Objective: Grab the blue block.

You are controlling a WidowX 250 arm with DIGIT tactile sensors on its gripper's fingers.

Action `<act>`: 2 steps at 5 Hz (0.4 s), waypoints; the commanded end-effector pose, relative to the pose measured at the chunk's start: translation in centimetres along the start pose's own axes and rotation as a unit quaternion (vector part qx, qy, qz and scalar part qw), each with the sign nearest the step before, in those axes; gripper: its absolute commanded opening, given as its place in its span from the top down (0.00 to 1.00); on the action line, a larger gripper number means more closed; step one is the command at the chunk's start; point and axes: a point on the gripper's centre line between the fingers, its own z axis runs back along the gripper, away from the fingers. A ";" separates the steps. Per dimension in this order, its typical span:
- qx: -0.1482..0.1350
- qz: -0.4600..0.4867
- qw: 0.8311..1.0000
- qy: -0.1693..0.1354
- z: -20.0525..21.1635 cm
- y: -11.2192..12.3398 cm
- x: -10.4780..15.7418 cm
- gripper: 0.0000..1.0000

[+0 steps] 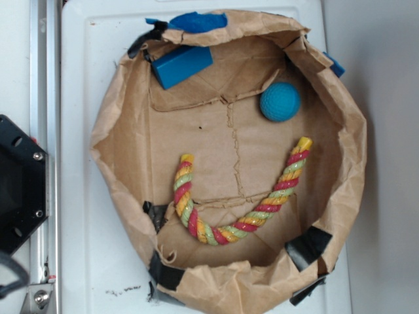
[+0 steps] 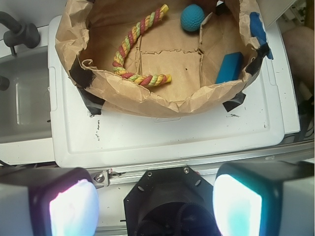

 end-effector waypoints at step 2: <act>0.006 -0.003 1.000 -0.007 -1.0 -0.5 2.3 0.00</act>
